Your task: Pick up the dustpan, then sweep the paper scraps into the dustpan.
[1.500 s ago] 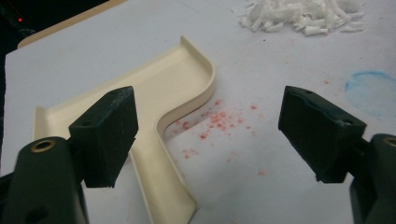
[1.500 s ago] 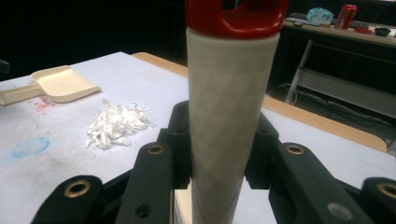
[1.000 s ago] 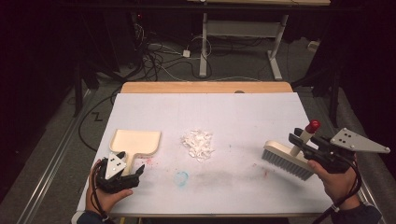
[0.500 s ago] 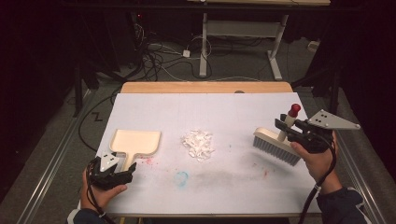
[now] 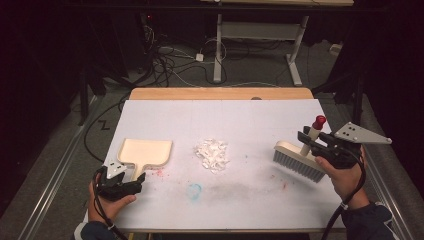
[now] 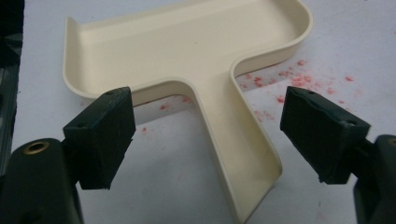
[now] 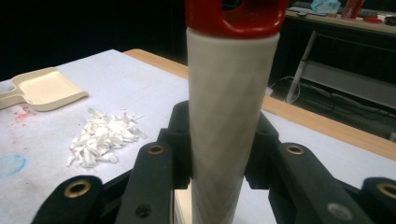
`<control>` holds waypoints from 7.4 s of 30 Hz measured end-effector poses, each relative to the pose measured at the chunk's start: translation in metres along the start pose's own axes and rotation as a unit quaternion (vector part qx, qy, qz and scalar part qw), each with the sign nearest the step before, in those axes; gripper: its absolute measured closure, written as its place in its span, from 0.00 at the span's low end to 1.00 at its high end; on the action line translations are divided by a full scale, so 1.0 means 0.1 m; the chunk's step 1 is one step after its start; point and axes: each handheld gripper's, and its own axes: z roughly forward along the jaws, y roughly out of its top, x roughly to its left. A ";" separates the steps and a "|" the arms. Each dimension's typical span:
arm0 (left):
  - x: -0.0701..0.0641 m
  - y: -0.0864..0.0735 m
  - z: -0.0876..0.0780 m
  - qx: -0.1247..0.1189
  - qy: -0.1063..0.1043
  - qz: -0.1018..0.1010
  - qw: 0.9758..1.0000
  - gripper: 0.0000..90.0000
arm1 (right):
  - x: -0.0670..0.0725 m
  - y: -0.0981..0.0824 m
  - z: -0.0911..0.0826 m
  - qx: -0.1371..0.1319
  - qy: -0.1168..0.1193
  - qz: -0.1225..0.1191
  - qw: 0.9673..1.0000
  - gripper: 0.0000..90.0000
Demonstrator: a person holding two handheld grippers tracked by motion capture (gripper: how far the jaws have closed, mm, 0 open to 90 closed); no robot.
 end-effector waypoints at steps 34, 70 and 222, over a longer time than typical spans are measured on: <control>0.01 -0.04 0.04 0.014 0.008 -0.008 1.000 0.19 | 0.04 0.20 0.30 -0.002 -0.003 0.004 1.000 0.78; 0.02 0.14 0.20 0.057 -0.004 -0.049 0.997 0.71 | 0.13 0.20 0.29 0.009 0.015 -0.009 1.000 0.78; -0.66 0.65 0.22 0.221 -0.181 0.152 0.946 0.70 | 1.17 0.45 2.07 -0.039 -0.016 -0.041 0.998 0.78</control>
